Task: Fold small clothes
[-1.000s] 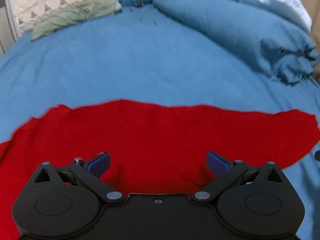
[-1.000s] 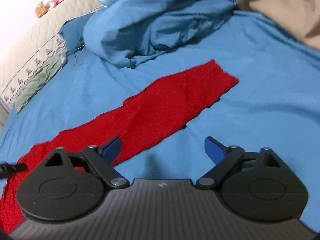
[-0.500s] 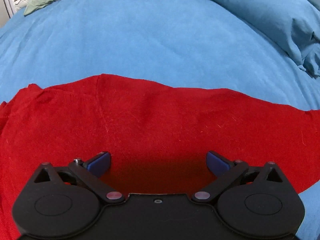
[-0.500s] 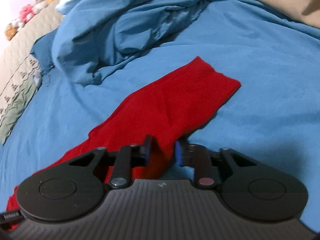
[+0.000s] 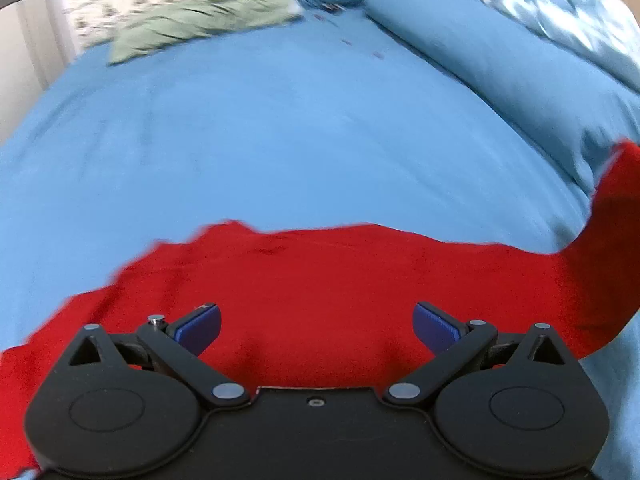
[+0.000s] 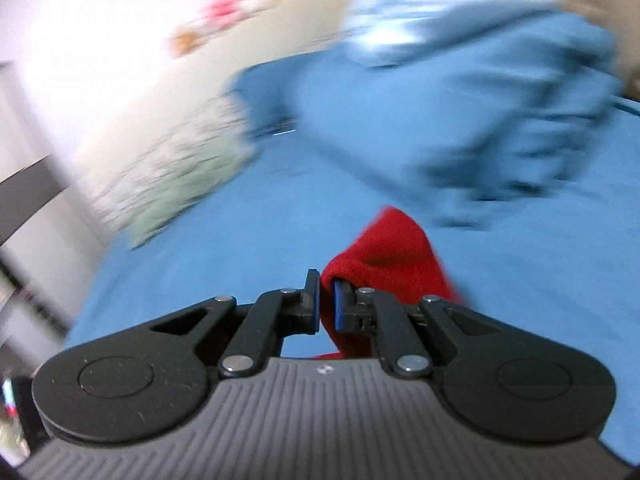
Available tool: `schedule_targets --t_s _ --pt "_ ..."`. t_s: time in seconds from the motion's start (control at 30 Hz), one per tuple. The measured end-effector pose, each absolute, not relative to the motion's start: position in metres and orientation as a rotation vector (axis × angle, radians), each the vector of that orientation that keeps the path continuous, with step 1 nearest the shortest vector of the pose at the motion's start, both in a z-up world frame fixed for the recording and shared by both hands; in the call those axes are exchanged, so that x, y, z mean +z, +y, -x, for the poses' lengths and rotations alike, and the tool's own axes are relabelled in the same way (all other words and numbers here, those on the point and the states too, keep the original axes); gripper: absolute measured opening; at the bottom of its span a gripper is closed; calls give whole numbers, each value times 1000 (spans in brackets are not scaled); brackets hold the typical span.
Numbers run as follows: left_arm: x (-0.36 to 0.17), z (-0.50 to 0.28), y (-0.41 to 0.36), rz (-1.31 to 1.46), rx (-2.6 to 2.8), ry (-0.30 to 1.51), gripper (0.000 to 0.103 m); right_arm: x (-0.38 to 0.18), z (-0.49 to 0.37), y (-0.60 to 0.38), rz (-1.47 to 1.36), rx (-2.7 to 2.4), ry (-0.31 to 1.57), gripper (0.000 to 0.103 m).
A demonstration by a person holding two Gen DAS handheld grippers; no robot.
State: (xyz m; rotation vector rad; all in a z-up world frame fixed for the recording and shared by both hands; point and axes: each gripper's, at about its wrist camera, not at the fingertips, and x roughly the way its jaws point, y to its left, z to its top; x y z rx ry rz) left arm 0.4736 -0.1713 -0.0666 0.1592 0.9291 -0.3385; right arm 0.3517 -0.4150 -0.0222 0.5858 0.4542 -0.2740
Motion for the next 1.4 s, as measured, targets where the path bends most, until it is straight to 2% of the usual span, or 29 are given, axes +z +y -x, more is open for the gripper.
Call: schedule_targets --t_s 0.17,0.4,0.57,0.63,0.7,0.73,0.77,0.97,1.0,1.03,1.07,1.13,1.17,1.23,1.3,1.4 --pt "-61 -468 -92 -98 -272 929 103 -32 -410 -304 -488 49 533 22" --pt "-104 -465 -28 -47 -198 1011 103 -138 -448 -167 -214 243 816 22" --pt "-122 -457 -12 -17 -210 1050 103 -168 -438 -132 -103 223 860 23" --pt "-121 -455 -16 -16 -228 1048 103 -165 -435 -135 -96 224 854 33" --pt "-122 -456 -24 -24 -252 1035 103 -158 -425 -137 -79 227 843 71" --pt "-118 -453 -28 -32 -266 1025 103 -152 -419 -139 -65 212 822 77" --pt "-114 -453 -35 -45 -284 1013 103 -148 -414 -140 -51 197 802 81" --pt "-101 -446 -106 -232 -475 929 102 -131 -380 -181 -39 33 810 84" --pt "-104 -444 -120 -268 -505 924 93 -131 -374 -191 -44 -7 816 84" --pt "-109 -444 -132 -296 -524 923 79 -130 -367 -202 -56 -41 823 84" --pt "-116 -443 -141 -324 -537 925 71 -132 -362 -210 -74 -65 830 84" --pt "-135 -444 -157 -375 -535 941 43 -136 -354 -227 -112 -113 839 84" --pt "-143 -446 -162 -386 -523 949 39 -138 -350 -233 -127 -131 842 84" --pt "-155 -454 -163 -374 -491 949 22 -141 -341 -247 -155 -167 847 84" --pt "-153 -457 -151 -321 -451 936 9 -143 -335 -256 -180 -191 848 84" --pt "-144 -462 -125 -223 -344 911 9 -145 -329 -265 -201 -221 839 84"
